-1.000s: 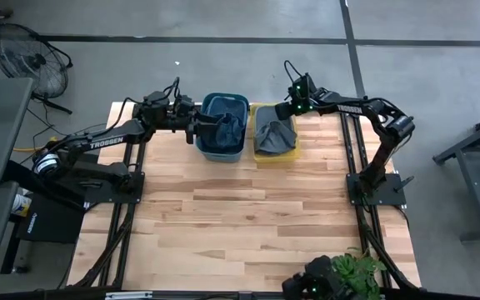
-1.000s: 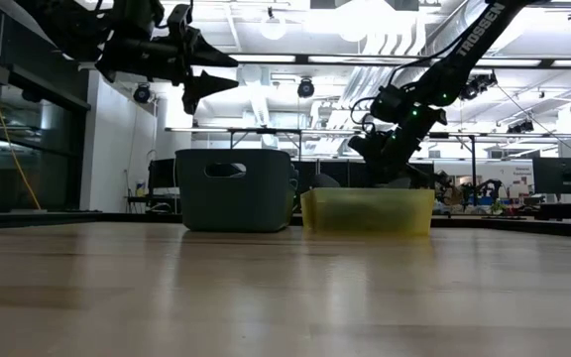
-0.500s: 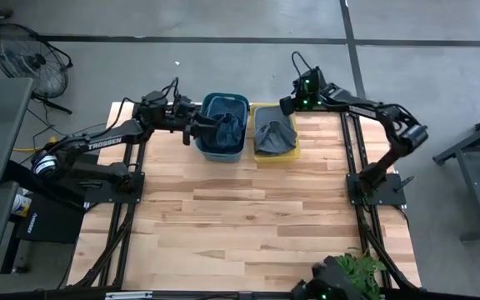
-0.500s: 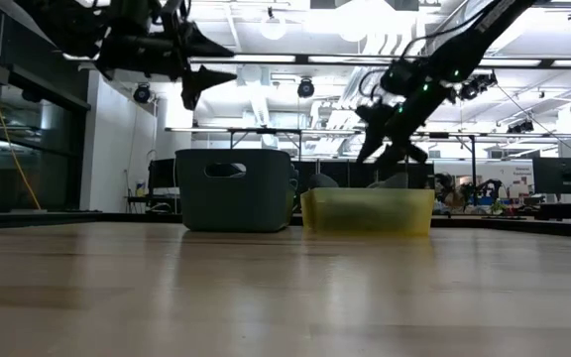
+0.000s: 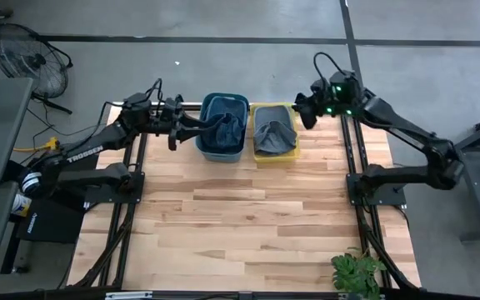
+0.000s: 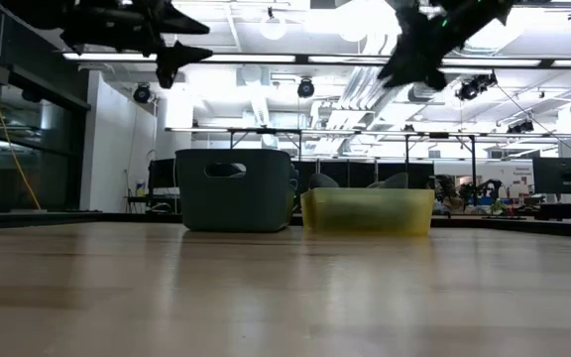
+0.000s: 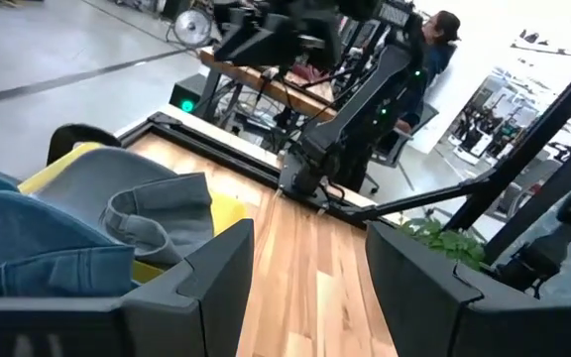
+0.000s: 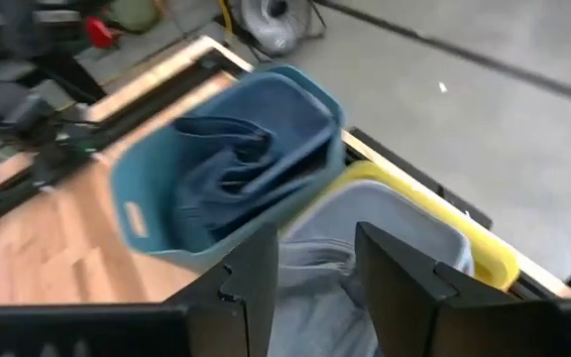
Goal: Pick & Place hat
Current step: Return to Home Position
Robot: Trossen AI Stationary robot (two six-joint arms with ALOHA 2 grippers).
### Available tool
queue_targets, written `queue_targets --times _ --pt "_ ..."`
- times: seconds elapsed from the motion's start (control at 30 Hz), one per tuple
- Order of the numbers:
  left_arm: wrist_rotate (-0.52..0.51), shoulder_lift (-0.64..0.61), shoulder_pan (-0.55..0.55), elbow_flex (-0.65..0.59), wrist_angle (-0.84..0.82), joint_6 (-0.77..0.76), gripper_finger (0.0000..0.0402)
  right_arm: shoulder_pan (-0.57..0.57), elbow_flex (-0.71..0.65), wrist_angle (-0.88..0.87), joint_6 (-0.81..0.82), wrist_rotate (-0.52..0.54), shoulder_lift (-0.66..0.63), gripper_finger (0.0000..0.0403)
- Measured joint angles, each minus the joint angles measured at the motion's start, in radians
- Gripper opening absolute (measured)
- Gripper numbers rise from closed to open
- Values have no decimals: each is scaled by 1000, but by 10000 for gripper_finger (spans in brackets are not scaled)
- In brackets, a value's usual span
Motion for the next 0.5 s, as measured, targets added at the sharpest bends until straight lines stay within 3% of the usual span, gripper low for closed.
queue_targets --times 0.17,0.37,0.5 --pt "-65 -63 -36 -97 124 -93 193 105 -18 -31 -27 58 -118 121" --pt "-269 -199 -123 -346 372 -287 193 198 -193 37 48 85 -276 117" --pt "-385 -315 -207 -454 405 -359 193 260 -331 120 127 86 -409 117"
